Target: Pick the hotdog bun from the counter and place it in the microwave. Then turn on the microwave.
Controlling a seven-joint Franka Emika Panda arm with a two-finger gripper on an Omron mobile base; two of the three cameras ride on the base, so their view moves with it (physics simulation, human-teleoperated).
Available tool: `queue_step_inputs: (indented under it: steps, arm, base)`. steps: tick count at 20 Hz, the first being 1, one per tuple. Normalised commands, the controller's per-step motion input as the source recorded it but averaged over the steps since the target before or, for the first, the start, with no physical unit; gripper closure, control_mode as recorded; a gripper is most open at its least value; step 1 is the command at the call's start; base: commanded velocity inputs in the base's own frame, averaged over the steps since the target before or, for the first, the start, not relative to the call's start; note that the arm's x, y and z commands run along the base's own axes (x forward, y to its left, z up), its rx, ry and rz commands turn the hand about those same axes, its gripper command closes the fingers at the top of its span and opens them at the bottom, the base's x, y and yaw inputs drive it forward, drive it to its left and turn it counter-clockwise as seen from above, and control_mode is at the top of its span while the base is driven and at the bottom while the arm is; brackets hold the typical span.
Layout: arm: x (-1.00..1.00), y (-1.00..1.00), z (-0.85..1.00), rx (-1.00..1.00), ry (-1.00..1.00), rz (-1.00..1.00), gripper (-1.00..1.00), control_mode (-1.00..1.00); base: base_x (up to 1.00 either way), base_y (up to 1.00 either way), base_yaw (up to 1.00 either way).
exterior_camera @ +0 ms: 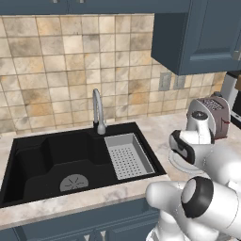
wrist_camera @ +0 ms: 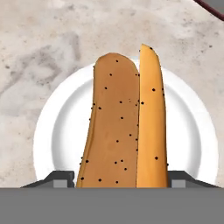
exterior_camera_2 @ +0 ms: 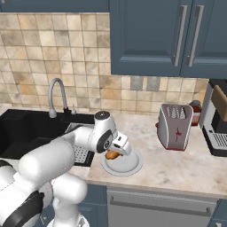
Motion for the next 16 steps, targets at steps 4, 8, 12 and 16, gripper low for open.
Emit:
queue_step_inputs:
  steps: [4,8,12,16]
  arm:
    - [-0.07,0.00,0.55,0.03,0.00,0.11,1.00,-1.00]
    - [-0.09,0.00,0.54,0.02,0.00,0.04,1.00,-1.00]
    - [-0.33,0.00,0.65,0.00,0.00,0.00,1.00,-1.00]
    - [-0.59,0.00,0.66,0.00,0.00,0.00,1.00,-1.00]
  base:
    - [0.00,0.00,0.00]
    - [0.00,0.00,0.00]
    - [0.00,0.00,0.00]
    - [0.00,0.00,0.00]
